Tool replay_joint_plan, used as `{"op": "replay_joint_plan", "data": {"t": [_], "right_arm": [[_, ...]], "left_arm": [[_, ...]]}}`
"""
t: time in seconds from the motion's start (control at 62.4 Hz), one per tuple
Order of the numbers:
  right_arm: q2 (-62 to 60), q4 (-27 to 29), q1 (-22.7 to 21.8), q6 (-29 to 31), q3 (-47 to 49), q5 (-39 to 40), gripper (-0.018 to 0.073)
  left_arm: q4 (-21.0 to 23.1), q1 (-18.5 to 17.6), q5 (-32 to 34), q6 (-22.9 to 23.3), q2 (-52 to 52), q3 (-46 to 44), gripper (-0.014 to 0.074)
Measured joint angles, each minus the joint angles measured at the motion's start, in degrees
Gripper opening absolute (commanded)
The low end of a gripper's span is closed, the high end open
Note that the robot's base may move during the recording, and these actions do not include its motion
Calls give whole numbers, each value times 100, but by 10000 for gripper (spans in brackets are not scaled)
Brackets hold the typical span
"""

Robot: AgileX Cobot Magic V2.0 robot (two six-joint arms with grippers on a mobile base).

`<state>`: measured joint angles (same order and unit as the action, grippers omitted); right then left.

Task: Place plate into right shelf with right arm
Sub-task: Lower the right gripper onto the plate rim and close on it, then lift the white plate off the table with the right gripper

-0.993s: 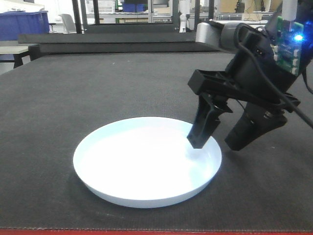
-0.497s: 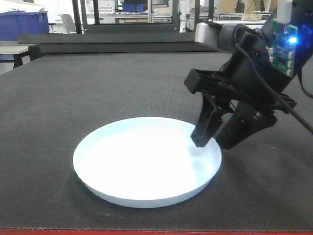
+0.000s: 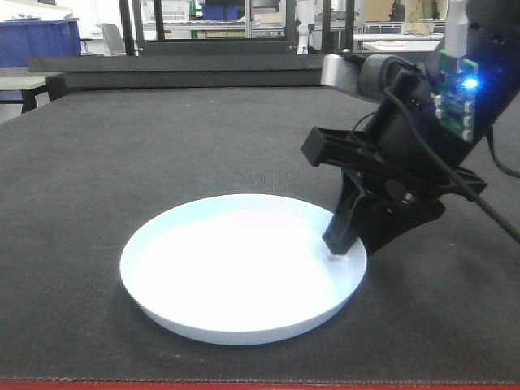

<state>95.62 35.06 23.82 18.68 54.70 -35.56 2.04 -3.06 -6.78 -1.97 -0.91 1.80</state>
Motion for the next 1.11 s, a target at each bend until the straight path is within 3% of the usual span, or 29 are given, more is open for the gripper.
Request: {"op": "replay_joint_plan", "data": {"t": [0.032, 0.497, 0.737, 1.105], "right_arm": [[13, 16, 0, 0, 0, 5, 43], [-382, 91, -111, -23, 140, 40, 56], [-1787, 26, -532, -23, 198, 3, 56], [-4656, -823, -728, -23, -22, -207, 56]], "left_arm": [[0, 0, 0, 0, 0, 0, -47], [0, 0, 0, 0, 0, 0, -47], [0, 0, 0, 0, 0, 0, -47], [0, 0, 0, 0, 0, 0, -47]]}}
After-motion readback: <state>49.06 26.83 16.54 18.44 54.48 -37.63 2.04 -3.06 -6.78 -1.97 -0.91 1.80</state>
